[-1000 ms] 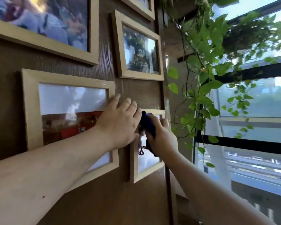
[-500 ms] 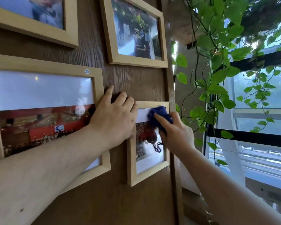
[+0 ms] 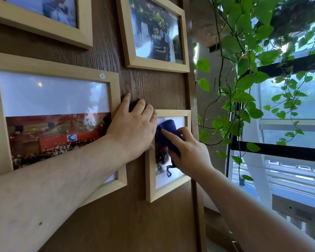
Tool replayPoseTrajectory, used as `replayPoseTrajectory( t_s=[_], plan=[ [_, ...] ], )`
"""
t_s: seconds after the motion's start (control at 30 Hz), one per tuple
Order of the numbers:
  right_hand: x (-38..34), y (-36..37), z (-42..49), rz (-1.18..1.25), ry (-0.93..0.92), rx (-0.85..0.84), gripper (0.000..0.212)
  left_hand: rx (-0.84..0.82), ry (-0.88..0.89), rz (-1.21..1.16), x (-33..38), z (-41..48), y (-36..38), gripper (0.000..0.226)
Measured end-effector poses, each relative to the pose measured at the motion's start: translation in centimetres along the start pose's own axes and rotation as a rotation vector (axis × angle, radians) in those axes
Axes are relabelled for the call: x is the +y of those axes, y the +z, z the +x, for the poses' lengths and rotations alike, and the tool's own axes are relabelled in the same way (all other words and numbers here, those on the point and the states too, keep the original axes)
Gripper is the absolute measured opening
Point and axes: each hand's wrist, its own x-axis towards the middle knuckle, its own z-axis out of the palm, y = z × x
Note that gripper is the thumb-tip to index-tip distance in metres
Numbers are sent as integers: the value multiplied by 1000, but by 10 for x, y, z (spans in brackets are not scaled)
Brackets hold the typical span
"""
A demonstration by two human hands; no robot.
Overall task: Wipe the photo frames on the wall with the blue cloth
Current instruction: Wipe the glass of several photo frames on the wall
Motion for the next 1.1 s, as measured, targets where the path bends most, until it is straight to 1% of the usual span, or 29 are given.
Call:
replayPoseTrajectory(
  t_s=[0.07,0.17,0.2,0.27,0.33,0.47,0.57,0.63,0.73,0.8,0.9,1.0,1.1],
  plan=[
    [15,2,-3,-74,83,-6,47,-11,7,6,1,0,0,84],
    [30,6,-7,-140,269,-54,49,-14,12,6,1,-1,1,84],
    [31,8,-8,-142,310,-72,49,-16,12,6,0,-1,1,86],
    [27,10,-8,-95,331,-92,52,-13,11,5,0,-1,2,86],
    [13,10,-9,-4,271,-93,55,-10,5,8,0,-1,3,86],
    [-11,6,-15,110,50,-41,53,7,-14,15,2,0,4,75],
    [-3,8,-23,70,15,-33,49,-13,-15,26,4,0,2,80],
    [12,13,-30,5,79,-53,49,-28,-8,38,4,0,1,86],
    [32,19,-37,-41,295,-80,48,-40,-2,45,3,-1,1,90],
    [34,22,-40,-49,354,-94,48,-44,-3,46,3,-1,1,90],
    [21,20,-39,45,320,-116,50,-39,-11,49,4,-1,1,89],
    [0,13,-41,146,171,-154,52,-41,-18,56,5,-1,0,89],
    [-9,9,-45,171,41,-197,51,-31,-20,66,5,-2,1,84]
  ],
)
